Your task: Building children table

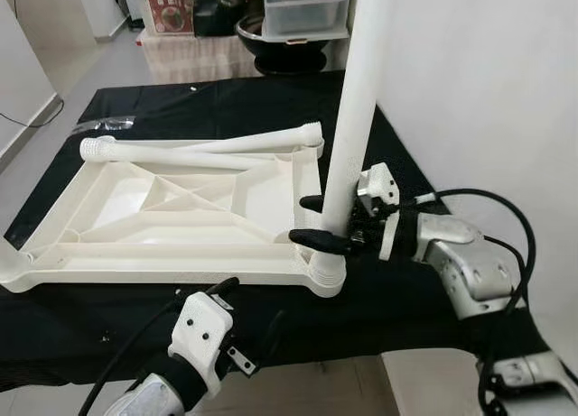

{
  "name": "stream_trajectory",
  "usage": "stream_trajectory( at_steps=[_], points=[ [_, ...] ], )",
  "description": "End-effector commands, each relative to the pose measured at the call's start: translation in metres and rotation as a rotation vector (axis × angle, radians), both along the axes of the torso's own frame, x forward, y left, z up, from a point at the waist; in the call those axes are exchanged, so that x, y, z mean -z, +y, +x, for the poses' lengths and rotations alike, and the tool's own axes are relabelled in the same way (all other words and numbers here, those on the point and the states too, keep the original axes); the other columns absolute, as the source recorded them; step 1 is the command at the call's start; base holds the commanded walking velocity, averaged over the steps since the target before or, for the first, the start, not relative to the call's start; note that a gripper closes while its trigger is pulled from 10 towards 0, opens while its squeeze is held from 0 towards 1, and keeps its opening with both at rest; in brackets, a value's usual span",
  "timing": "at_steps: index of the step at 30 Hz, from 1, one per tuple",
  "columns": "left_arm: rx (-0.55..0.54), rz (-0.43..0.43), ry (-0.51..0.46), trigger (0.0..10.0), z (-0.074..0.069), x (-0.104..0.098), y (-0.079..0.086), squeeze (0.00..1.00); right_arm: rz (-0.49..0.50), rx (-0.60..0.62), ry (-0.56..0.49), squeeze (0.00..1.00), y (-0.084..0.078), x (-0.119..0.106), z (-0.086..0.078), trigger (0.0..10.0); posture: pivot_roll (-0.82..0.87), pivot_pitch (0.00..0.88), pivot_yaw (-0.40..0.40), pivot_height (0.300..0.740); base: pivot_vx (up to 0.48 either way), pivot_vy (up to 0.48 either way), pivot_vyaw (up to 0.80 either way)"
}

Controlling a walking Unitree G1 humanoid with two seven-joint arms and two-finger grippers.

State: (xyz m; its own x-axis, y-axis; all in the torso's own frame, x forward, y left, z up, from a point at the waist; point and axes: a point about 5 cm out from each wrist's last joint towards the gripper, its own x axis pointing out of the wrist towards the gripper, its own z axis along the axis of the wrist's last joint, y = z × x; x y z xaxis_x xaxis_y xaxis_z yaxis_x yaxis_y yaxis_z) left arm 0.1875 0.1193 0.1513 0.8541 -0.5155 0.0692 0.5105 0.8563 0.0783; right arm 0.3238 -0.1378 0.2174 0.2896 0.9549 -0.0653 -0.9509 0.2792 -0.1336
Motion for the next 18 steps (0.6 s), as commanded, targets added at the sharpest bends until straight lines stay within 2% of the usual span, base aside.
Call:
stream_trajectory(
  at_steps=[1,7,8,9,10,11,12,14,15,16,18],
  points=[
    [0.008,-0.025,0.013,10.0,0.001,0.002,0.001,0.0,-0.007,-0.056,0.032,0.0,0.006,0.005,-0.002,0.0,0.02,0.159,-0.008,0.74,0.0,0.0,0.0],
    [0.008,-0.02,-0.002,10.0,0.005,0.001,-0.001,0.0,-0.013,0.001,0.024,0.0,0.005,0.008,-0.006,0.0,0.0,0.166,-0.011,0.74,0.0,0.0,0.0],
    [0.004,-0.025,-0.005,10.0,0.006,0.001,-0.001,0.0,-0.016,0.069,0.025,0.0,0.005,0.012,-0.009,0.0,-0.01,0.164,-0.022,0.74,0.0,0.0,0.0],
    [0.004,-0.025,-0.005,10.0,0.006,0.001,-0.001,0.0,-0.016,0.069,0.025,0.0,0.005,0.012,-0.009,0.0,-0.01,0.164,-0.022,0.74,0.0,0.0,0.0],
    [-0.004,-0.037,-0.006,10.0,0.007,0.002,-0.001,0.0,-0.029,0.31,0.09,0.0,0.005,0.026,-0.016,0.0,-0.02,0.165,-0.026,0.74,0.0,0.0,0.0],
    [-0.006,-0.039,-0.006,10.0,0.008,0.002,-0.001,0.0,-0.035,0.375,0.107,0.0,0.004,0.029,-0.019,0.0,-0.02,0.165,-0.026,0.74,0.0,0.0,0.0],
    [-0.012,-0.038,-0.007,10.0,0.008,0.002,0.0,0.0,-0.053,0.509,0.113,0.0,0.007,0.035,-0.022,0.0,-0.03,0.162,-0.03,0.74,0.0,0.0,0.0],
    [-0.039,-0.043,-0.012,10.0,0.011,0.002,0.004,0.0,-0.012,0.901,0.158,0.0,0.011,0.046,-0.045,0.0,-0.06,0.164,-0.02,0.74,0.0,0.0,0.0],
    [-0.039,-0.043,-0.012,10.0,0.011,0.002,0.004,0.0,-0.012,0.901,0.158,0.0,0.011,0.046,-0.045,0.0,-0.06,0.164,-0.02,0.74,0.0,0.0,0.0],
    [-0.046,-0.045,-0.013,10.0,0.012,0.002,0.005,0.0,-0.003,1.004,0.156,0.0,0.011,0.045,-0.054,0.0,-0.06,0.165,-0.014,0.74,0.0,0.0,0.0],
    [-0.044,-0.049,-0.012,10.0,0.014,0.003,0.006,0.0,0.012,1.019,0.149,0.0,0.015,0.044,-0.057,0.0,-0.07,0.161,0.001,0.74,0.0,0.0,0.0]
  ],
)
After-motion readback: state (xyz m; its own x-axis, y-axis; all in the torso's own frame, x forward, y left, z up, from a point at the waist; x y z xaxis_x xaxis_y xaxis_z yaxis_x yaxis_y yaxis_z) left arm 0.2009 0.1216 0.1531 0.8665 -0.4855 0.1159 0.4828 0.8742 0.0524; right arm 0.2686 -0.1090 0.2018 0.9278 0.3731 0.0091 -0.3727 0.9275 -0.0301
